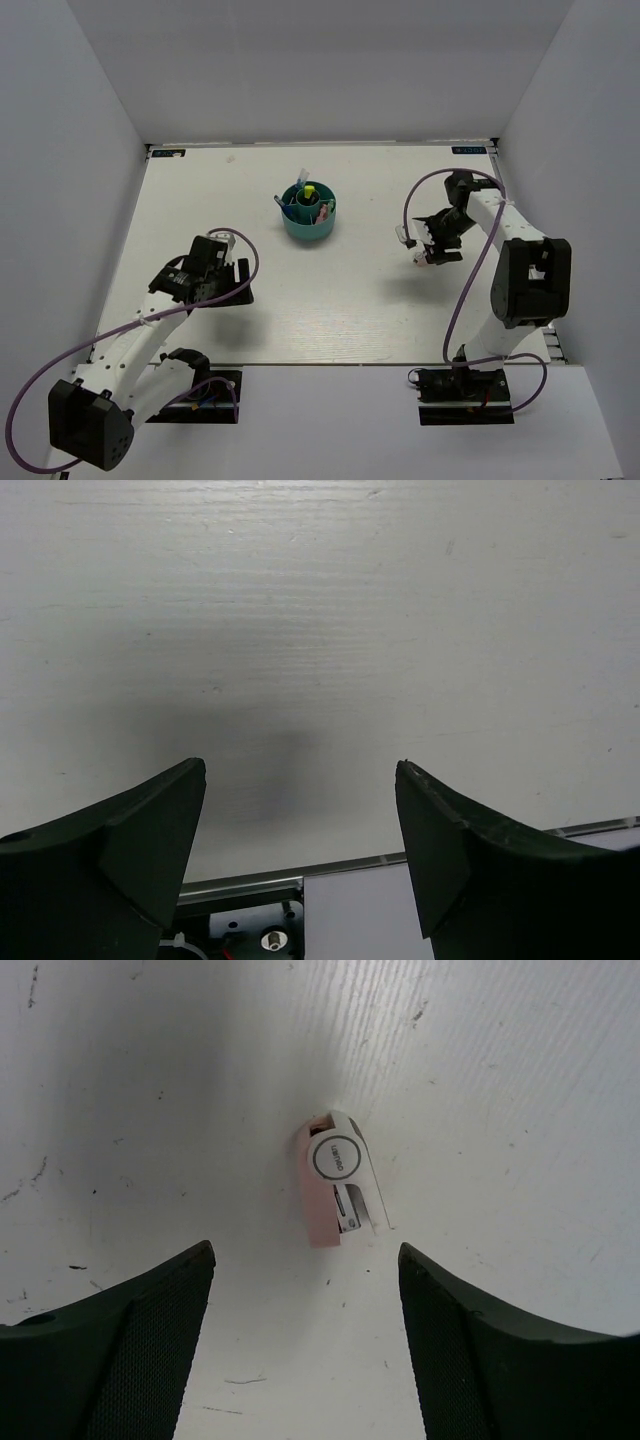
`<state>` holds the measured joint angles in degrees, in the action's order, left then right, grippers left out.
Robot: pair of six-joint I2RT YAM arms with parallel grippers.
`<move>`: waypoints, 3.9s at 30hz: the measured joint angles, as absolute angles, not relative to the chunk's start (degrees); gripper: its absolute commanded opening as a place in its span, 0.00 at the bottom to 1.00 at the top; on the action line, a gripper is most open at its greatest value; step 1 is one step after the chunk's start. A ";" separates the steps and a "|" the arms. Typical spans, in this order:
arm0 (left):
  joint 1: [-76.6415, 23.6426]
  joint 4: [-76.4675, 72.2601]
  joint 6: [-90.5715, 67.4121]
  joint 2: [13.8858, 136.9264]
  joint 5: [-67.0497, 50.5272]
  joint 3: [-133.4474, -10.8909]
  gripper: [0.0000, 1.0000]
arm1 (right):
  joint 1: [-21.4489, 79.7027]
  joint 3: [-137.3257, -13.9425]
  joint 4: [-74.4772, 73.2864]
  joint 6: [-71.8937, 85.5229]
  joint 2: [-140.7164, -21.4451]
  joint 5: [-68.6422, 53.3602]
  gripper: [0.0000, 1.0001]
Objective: Sort the stationery into containers
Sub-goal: Pick up the stationery from the center of the board, then place the stationery in the storage box.
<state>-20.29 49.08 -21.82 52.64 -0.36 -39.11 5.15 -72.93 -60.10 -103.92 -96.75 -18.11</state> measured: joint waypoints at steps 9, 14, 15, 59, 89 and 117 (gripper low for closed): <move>-20.29 48.82 -21.63 53.19 -2.48 -39.11 0.87 | 5.50 -71.57 -57.47 -108.42 -99.72 -19.38 0.74; -20.23 48.84 -21.58 54.08 -2.63 -39.11 0.87 | 5.72 -71.05 -54.02 -107.53 -99.90 -20.03 0.72; -20.23 48.84 -21.56 54.24 -2.63 -39.11 0.87 | 5.78 -71.05 -53.65 -107.28 -100.09 -20.10 0.72; -20.18 48.90 -21.43 54.94 -2.39 -39.11 0.87 | 21.87 -96.55 -45.41 -60.62 -104.20 -30.61 0.00; -18.72 48.77 -21.43 59.83 -0.84 -38.98 0.88 | 13.30 -124.14 38.04 23.75 -142.96 -79.00 0.00; -18.04 48.77 -21.41 61.10 -0.84 -38.96 0.88 | 18.61 -123.28 43.62 20.29 -146.67 -85.34 0.00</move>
<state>-18.04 48.77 -21.41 61.10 -0.84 -38.96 18.61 -123.28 43.62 20.29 -146.67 -85.34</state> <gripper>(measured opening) 0.878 0.407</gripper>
